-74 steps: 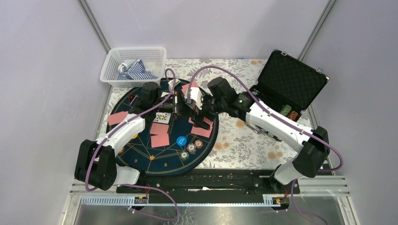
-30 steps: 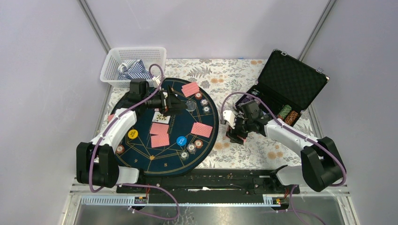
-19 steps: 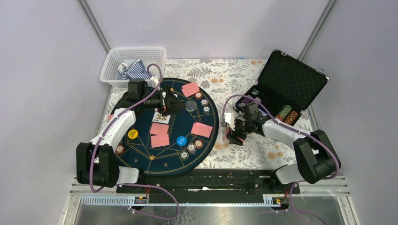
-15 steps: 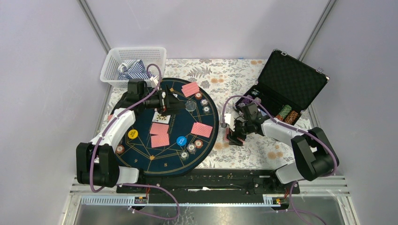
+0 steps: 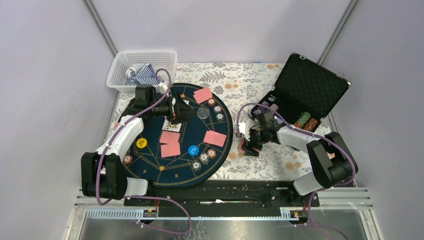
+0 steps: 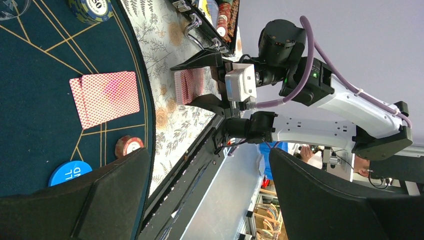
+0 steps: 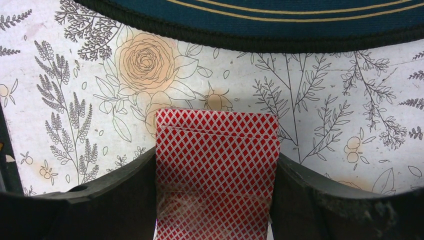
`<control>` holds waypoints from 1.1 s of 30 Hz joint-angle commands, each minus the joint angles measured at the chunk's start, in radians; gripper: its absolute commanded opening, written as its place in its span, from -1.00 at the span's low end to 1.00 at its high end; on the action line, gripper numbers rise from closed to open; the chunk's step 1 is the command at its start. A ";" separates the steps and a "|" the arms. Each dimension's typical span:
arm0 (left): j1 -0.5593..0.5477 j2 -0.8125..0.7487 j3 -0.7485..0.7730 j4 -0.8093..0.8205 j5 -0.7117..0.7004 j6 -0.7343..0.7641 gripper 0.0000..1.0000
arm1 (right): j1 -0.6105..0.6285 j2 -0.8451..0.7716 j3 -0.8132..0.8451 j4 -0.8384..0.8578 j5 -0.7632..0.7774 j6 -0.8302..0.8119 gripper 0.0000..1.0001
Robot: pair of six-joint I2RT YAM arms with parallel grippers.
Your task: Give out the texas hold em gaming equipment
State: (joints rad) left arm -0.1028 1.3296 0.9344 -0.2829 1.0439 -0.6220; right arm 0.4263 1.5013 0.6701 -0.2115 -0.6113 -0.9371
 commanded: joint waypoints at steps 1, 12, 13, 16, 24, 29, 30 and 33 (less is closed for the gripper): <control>0.008 -0.011 0.038 0.011 0.025 0.031 0.88 | -0.006 0.017 0.025 -0.010 -0.013 -0.020 0.33; 0.015 -0.011 0.058 -0.027 0.006 0.073 0.97 | -0.007 0.016 0.018 -0.007 0.020 -0.007 0.70; 0.015 -0.010 0.063 -0.037 -0.001 0.084 0.97 | -0.006 0.013 0.020 -0.006 0.019 -0.003 0.72; 0.018 -0.009 0.078 -0.069 -0.014 0.118 0.97 | -0.006 0.007 0.033 -0.018 0.019 0.002 0.81; 0.055 -0.016 0.156 -0.226 -0.093 0.305 0.98 | -0.006 -0.073 0.098 -0.068 0.004 0.051 0.99; 0.163 0.000 0.252 -0.388 -0.167 0.489 0.97 | -0.006 -0.126 0.186 -0.140 -0.040 0.114 1.00; 0.187 0.004 0.278 -0.426 -0.206 0.553 0.97 | -0.007 -0.137 0.203 -0.146 -0.052 0.139 0.99; 0.225 0.009 0.342 -0.491 -0.375 0.746 0.97 | -0.006 -0.157 0.272 -0.181 -0.079 0.223 0.99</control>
State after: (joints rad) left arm 0.0776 1.3354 1.1748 -0.6628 0.8669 -0.1574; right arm 0.4252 1.3952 0.8444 -0.3328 -0.6239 -0.8307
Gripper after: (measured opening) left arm 0.987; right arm 0.994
